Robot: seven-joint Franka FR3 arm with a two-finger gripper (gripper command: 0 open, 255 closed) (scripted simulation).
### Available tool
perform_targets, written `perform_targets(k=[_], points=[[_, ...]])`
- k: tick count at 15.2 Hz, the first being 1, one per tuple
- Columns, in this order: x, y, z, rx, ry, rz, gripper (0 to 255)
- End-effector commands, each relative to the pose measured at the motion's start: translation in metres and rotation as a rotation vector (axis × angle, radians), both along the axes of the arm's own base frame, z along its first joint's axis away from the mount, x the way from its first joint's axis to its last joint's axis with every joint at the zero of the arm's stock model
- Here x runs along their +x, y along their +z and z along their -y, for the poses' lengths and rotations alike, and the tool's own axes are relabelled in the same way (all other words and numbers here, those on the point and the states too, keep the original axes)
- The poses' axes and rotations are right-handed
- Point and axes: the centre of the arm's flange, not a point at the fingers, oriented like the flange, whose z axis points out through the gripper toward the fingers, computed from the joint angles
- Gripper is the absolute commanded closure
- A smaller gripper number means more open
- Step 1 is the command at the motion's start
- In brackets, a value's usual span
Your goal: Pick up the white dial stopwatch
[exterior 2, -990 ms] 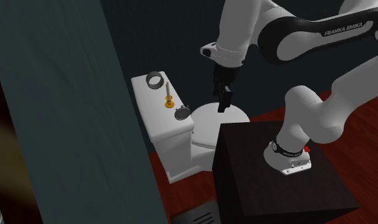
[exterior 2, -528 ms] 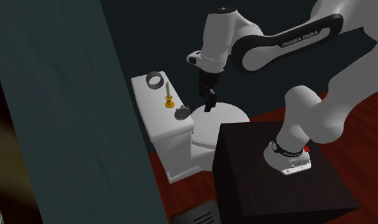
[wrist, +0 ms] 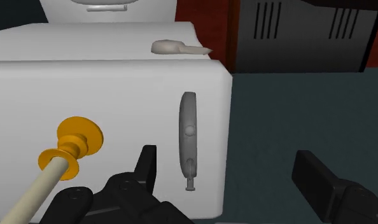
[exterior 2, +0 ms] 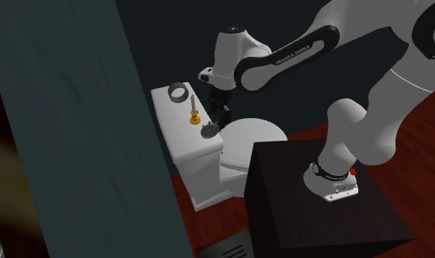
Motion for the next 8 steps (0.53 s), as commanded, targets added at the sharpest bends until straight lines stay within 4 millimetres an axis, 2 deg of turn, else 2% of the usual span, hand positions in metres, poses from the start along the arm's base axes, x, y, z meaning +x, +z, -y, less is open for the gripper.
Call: perform_targets(k=[1,2,8], points=[[0.014,-0.016,0.014,-0.006,0.040,0.010,0],[0.019,-0.021,0.019,-0.007,0.051,0.013,0],[0.019,-0.053,0.019,-0.007,0.051,0.013,0]])
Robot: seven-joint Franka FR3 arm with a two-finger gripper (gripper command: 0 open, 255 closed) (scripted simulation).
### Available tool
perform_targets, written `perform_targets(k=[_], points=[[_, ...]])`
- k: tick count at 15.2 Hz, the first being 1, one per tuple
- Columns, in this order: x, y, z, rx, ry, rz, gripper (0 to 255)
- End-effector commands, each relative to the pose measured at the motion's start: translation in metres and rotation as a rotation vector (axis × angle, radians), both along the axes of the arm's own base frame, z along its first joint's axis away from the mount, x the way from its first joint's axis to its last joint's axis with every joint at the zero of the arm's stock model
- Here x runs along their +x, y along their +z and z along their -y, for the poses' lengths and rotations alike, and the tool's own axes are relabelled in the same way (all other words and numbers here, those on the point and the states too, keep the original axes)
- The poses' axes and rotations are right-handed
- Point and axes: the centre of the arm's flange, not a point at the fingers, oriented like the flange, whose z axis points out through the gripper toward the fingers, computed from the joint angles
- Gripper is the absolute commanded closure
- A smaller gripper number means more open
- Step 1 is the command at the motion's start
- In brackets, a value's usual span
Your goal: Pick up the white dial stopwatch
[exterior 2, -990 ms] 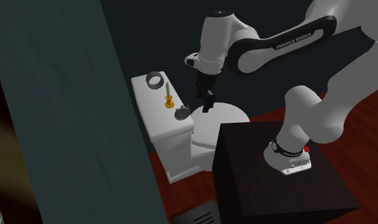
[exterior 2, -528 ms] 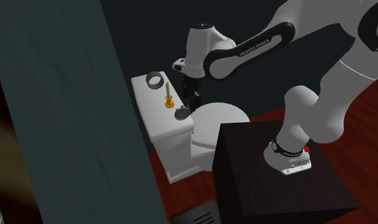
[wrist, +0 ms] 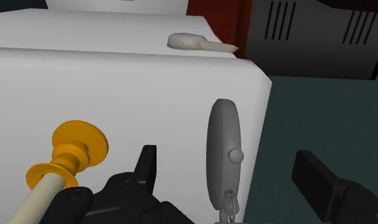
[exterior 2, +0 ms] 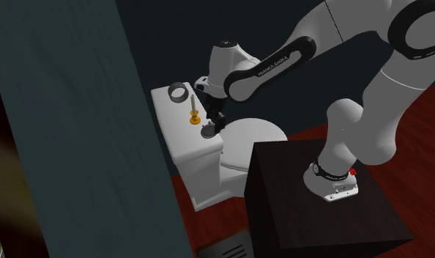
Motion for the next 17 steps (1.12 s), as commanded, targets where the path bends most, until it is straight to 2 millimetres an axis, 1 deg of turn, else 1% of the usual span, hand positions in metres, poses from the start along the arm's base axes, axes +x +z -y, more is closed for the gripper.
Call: perform_targets(k=[1,3,4,13,17], points=[[0.001,-0.011,0.000,0.000,0.000,0.001,0],[0.001,-0.014,0.000,0.000,0.000,0.001,0],[0.002,-0.014,0.000,0.000,0.000,0.000,255],[0.001,-0.014,0.000,0.000,0.000,0.001,255],[0.001,0.007,0.000,0.000,0.000,0.001,255]])
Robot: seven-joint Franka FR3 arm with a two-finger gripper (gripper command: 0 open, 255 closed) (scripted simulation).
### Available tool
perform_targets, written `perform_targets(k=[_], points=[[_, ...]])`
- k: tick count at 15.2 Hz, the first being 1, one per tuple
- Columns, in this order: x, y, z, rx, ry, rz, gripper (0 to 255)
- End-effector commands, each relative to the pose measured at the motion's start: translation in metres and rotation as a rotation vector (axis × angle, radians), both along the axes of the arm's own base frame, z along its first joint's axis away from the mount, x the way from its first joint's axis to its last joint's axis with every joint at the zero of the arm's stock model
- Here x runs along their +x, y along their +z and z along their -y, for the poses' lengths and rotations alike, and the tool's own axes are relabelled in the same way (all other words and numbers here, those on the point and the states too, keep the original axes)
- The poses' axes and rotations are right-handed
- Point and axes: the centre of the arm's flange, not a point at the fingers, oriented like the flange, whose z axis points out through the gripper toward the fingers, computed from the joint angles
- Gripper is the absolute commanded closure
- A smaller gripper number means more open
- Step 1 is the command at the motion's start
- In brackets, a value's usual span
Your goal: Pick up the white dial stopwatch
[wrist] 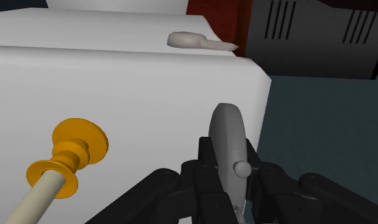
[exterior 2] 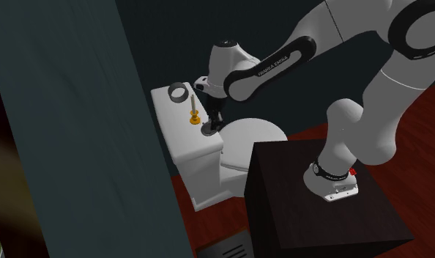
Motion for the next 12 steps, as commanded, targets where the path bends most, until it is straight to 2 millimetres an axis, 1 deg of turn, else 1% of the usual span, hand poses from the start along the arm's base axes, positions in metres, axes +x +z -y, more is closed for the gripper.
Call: perform_targets(k=[1,11,12], points=[[0.000,0.010,0.001,0.000,0.000,0.000,255],[0.000,0.063,0.001,0.000,0.000,0.000,255],[0.000,0.064,0.001,0.000,0.000,0.000,255]])
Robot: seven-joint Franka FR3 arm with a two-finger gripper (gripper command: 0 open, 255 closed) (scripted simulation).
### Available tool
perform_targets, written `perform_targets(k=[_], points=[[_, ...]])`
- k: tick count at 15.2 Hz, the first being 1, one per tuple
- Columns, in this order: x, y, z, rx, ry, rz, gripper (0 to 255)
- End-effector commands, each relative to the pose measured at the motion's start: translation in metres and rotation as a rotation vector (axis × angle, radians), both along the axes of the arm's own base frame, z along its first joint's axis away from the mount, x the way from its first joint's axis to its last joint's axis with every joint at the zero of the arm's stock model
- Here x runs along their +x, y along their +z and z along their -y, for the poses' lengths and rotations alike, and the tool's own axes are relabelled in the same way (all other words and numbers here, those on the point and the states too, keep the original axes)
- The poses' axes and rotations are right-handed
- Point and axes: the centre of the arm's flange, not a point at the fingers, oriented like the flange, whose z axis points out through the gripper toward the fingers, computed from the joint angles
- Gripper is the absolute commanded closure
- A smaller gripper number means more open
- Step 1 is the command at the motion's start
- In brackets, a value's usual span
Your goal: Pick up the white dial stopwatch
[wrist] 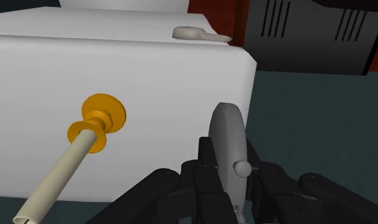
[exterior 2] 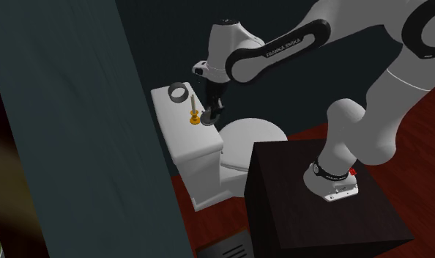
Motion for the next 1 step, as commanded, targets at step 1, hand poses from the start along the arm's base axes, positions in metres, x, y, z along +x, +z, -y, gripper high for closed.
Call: perform_targets(k=[1], points=[[0.0003,0.0037,-0.0011,0.000,0.000,-0.001,255]])
